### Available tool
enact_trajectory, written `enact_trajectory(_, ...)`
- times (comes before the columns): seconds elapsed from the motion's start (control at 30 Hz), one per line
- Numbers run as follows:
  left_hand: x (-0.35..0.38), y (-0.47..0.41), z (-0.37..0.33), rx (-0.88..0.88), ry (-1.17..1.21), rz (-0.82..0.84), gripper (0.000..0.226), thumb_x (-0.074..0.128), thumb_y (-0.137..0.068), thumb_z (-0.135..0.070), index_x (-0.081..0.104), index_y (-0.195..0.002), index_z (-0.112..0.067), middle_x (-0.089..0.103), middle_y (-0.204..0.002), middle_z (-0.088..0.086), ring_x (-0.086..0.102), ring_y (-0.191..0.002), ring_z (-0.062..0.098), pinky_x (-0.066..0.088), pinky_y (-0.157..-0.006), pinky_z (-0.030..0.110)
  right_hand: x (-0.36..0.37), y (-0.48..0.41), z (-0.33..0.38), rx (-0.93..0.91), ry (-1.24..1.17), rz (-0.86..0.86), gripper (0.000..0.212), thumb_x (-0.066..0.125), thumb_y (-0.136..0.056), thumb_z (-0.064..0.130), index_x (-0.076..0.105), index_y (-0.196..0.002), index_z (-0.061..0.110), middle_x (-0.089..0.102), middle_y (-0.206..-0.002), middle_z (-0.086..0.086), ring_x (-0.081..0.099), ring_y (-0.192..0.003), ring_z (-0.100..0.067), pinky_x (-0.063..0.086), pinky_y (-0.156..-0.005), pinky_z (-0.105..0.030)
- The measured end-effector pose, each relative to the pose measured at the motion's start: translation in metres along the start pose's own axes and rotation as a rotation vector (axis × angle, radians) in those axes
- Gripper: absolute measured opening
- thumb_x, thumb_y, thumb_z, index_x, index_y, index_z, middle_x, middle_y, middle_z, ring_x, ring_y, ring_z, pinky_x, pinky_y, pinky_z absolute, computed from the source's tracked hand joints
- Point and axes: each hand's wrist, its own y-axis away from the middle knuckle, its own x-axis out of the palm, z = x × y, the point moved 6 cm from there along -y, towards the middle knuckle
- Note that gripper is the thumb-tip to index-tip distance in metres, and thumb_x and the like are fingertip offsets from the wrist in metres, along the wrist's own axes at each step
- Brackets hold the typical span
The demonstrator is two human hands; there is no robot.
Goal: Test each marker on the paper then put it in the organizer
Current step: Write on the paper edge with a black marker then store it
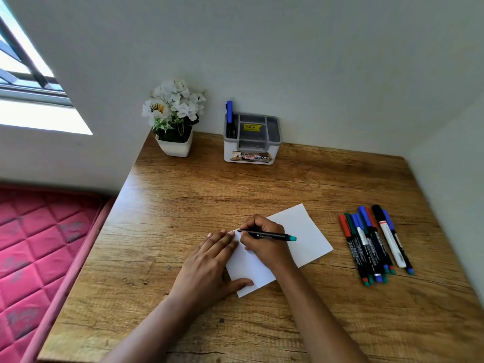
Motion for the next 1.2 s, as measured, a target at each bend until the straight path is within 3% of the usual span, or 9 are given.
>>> enact_trajectory(0.3,-0.0015,-0.0010,-0.0006,-0.022,0.003,0.005,0.088,0.036,-0.081,-0.079,0.059,-0.128,-0.008,0.055,-0.135,0.007,0.047,-0.129,0.021,0.023,-0.110,0.033,0.0022,-0.0037,-0.0066,-0.019,0.066,-0.009,0.005,0.071,-0.081,0.016,0.070,-0.086,0.014,0.067,-0.080,0.010,0.064,-0.080,-0.004,0.059,-0.071,-0.032)
enact_trajectory(0.67,-0.0014,-0.0016,0.0003,-0.038,0.019,0.010,0.088,0.037,-0.080,-0.079,0.058,-0.129,-0.009,0.056,-0.135,0.005,0.047,-0.130,0.020,0.021,-0.111,0.032,0.0021,-0.0021,-0.0048,0.027,0.004,-0.030,0.004,0.071,-0.081,0.014,0.068,-0.082,0.012,0.067,-0.077,0.008,0.064,-0.075,-0.006,0.059,-0.063,-0.026)
enact_trajectory(0.87,-0.0019,-0.0015,0.0002,-0.041,0.022,0.020,0.087,0.038,-0.080,-0.079,0.058,-0.129,-0.010,0.056,-0.135,0.004,0.047,-0.129,0.019,0.019,-0.111,0.030,0.0027,-0.0035,-0.0064,0.019,0.024,-0.011,0.003,0.072,-0.080,0.016,0.069,-0.082,0.015,0.068,-0.077,0.009,0.064,-0.077,-0.005,0.059,-0.070,-0.036)
enact_trajectory(1.07,-0.0010,-0.0016,0.0012,-0.041,-0.003,0.004,0.088,0.034,-0.080,-0.081,0.059,-0.128,-0.012,0.057,-0.134,0.003,0.048,-0.128,0.018,0.030,-0.109,0.036,0.0002,-0.0008,-0.0030,0.041,0.005,-0.048,0.006,0.072,-0.079,0.014,0.067,-0.078,0.018,0.067,-0.076,0.011,0.064,-0.077,-0.003,0.060,-0.066,-0.034)
enact_trajectory(1.2,-0.0011,-0.0013,0.0016,-0.038,-0.008,-0.002,0.088,0.035,-0.080,-0.081,0.059,-0.128,-0.012,0.057,-0.134,0.003,0.048,-0.128,0.018,0.029,-0.110,0.035,0.0007,-0.0014,-0.0012,0.045,0.024,-0.029,0.013,0.071,-0.079,0.015,0.064,-0.075,0.024,0.065,-0.073,0.013,0.064,-0.072,-0.003,0.059,-0.064,-0.029)
